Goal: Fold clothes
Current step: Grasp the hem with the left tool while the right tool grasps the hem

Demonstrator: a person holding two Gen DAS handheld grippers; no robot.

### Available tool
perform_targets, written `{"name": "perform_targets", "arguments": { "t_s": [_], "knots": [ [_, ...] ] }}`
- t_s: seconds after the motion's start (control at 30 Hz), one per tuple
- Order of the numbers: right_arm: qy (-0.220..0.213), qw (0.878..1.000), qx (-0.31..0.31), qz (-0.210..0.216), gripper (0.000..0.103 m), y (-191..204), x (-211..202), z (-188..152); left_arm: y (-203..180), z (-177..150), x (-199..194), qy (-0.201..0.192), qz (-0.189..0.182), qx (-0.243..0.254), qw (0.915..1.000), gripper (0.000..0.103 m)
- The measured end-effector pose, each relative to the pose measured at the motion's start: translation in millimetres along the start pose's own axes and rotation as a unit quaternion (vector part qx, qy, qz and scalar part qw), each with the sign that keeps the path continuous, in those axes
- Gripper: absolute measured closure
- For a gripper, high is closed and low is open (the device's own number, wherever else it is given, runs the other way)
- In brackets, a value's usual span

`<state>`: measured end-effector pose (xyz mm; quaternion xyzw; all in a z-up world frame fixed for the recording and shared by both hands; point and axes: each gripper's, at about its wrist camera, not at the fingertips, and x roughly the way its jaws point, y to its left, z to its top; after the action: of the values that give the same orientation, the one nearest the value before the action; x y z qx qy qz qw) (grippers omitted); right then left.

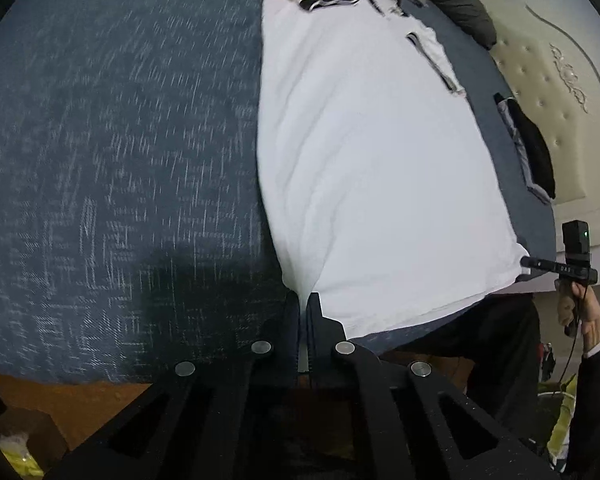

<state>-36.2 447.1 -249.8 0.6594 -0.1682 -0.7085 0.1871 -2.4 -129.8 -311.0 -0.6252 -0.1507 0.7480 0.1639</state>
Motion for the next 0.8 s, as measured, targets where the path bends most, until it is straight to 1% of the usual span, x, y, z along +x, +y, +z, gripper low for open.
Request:
{"name": "perform_targets", "arguments": {
  "t_s": [0.13,0.23,0.3,0.37,0.43,0.5,0.6,0.8],
  "knots": [
    [-0.032,0.999,-0.004,0.014,0.100,4,-29,19,-4,16,-17,-0.021,-0.006,0.006,0.9998,0.100],
    [-0.053,0.998,-0.006,0.026,0.100,4,-50,39,-11,34,-27,-0.033,-0.005,0.008,0.9994,0.100],
    [-0.068,0.997,-0.006,0.035,0.100,16,-56,60,-16,50,-34,-0.041,-0.004,0.008,0.9991,0.100],
    [-0.082,0.996,-0.006,0.040,0.100,23,-60,64,-11,58,-48,-0.050,-0.008,0.008,0.9987,0.100],
    [-0.095,0.995,-0.005,0.043,0.100,29,-64,79,-12,73,-56,-0.060,-0.012,0.006,0.9981,0.100],
    [-0.104,0.994,-0.001,0.044,0.100,38,-63,97,-13,91,-63,-0.069,-0.017,0.003,0.9974,0.100],
    [-0.118,0.992,0.004,0.047,0.100,49,-62,124,-17,126,-62,-0.081,-0.022,-0.003,0.9964,0.100],
    [-0.145,0.988,0.012,0.052,0.100,44,-73,189,-18,200,-63,-0.102,-0.035,-0.014,0.9941,0.100]
  ]
}}
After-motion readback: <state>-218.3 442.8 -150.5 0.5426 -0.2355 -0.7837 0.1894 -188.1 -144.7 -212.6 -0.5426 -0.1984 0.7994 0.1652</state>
